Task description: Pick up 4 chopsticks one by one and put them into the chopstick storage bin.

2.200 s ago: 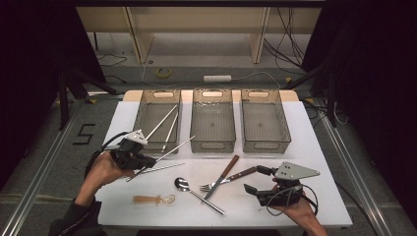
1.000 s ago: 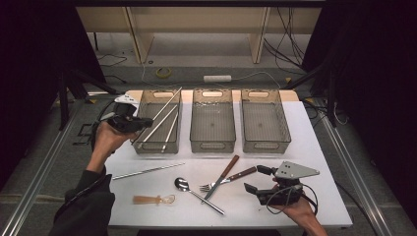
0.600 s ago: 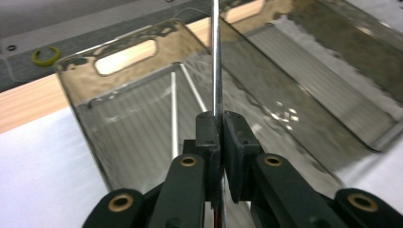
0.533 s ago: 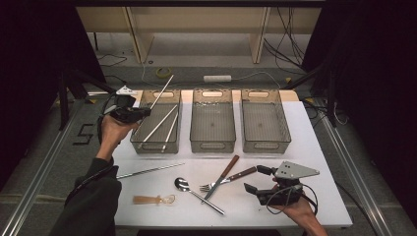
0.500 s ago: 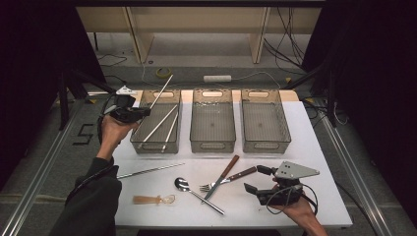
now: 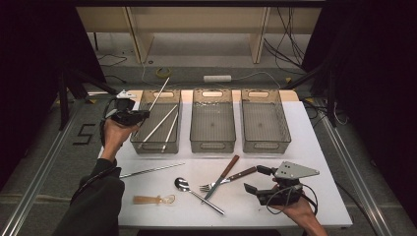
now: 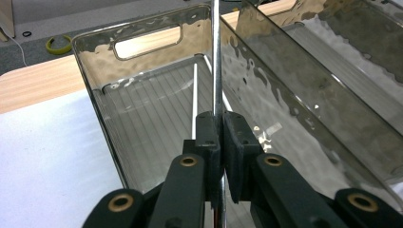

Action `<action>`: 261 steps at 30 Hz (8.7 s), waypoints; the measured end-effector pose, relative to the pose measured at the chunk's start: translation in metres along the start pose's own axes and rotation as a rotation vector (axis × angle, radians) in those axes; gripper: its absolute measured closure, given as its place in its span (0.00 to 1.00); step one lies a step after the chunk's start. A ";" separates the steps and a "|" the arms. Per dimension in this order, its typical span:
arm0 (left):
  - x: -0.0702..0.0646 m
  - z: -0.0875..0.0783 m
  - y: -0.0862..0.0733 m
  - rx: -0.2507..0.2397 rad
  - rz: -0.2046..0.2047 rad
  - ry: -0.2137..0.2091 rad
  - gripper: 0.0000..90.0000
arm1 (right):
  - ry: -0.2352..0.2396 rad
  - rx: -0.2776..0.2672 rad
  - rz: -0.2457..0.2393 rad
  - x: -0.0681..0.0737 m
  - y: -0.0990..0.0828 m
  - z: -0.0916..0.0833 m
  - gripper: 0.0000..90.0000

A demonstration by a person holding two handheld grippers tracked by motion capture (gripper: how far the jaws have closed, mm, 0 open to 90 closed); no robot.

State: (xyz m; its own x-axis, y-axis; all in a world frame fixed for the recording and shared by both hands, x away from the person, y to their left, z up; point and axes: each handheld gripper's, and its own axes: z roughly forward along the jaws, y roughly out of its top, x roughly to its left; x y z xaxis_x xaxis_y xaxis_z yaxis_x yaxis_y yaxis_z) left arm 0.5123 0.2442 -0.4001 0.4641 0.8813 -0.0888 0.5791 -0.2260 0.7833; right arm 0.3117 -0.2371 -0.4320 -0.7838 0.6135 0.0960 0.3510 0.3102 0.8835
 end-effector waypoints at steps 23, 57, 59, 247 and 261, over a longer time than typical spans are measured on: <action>-0.003 0.026 -0.016 0.087 -0.005 0.027 0.94 | 0.003 -0.002 0.000 0.001 0.000 0.000 0.27; -0.042 -0.034 -0.025 0.105 0.149 -0.112 0.36 | 0.011 -0.001 -0.008 0.002 0.001 -0.001 0.27; -0.046 -0.036 -0.026 0.107 0.150 -0.132 0.34 | 0.011 0.003 -0.008 0.002 0.001 -0.001 0.27; -0.010 -0.030 -0.016 0.147 0.037 -0.101 0.94 | 0.023 0.017 0.010 -0.001 0.000 0.001 0.27; -0.004 -0.003 -0.001 0.157 0.023 -0.046 0.94 | 0.025 0.015 0.006 -0.001 0.000 0.000 0.27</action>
State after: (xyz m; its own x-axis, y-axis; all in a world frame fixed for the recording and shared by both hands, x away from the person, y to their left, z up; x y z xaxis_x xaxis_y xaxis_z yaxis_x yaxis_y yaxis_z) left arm 0.5081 0.2420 -0.3987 0.5068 0.8560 -0.1025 0.6636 -0.3114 0.6802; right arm 0.3128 -0.2377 -0.4326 -0.7940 0.5974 0.1127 0.3632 0.3174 0.8760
